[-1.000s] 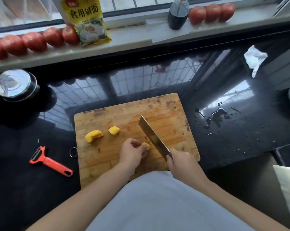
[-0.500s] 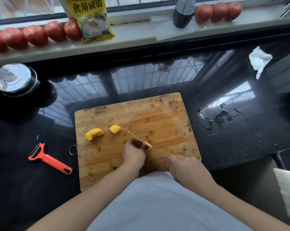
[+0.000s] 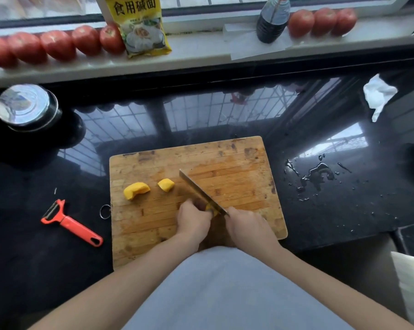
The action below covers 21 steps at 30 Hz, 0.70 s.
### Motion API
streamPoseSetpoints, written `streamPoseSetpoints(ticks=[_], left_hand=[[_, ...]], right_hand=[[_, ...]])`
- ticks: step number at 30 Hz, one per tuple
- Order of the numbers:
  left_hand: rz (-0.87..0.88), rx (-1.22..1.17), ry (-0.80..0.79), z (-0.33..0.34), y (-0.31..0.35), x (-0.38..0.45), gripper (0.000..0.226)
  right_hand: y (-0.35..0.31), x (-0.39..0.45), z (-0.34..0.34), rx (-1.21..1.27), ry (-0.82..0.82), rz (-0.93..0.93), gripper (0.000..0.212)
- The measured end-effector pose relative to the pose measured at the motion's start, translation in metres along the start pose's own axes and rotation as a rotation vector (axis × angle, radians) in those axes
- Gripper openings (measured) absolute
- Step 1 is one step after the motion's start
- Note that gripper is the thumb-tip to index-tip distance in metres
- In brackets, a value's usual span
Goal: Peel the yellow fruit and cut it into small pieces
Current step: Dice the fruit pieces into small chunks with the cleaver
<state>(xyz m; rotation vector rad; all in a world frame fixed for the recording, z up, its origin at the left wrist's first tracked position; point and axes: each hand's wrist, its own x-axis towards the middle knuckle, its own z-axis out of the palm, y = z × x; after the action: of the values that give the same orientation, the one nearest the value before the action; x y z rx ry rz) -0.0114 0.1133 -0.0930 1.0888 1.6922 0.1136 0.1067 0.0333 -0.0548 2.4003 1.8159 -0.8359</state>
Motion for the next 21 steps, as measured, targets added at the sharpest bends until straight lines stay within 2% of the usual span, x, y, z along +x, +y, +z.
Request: streamPoseSetpoints(ticks=[4,10,13,21], left_hand=[[-0.004,0.026,0.000,-0.002,-0.003,0.002,0.016],[0.041,0.022,0.007,-0.002,-0.010,0.005,0.014],[0.023,0.010,-0.013,-0.002,-0.010,0.005,0.013],[-0.010,-0.001,-0.011,-0.003,-0.006,0.002,0.014]], right_hand=[[0.013,-0.024,-0.015,0.065,-0.007,0.036,0.018],[0.027,-0.046,-0.007,-0.082,0.007,-0.050,0.010],[0.026,-0.044,-0.007,-0.133,-0.042,-0.049,0.011],[0.015,-0.034,-0.009,-0.079,-0.147,0.028,0.016]])
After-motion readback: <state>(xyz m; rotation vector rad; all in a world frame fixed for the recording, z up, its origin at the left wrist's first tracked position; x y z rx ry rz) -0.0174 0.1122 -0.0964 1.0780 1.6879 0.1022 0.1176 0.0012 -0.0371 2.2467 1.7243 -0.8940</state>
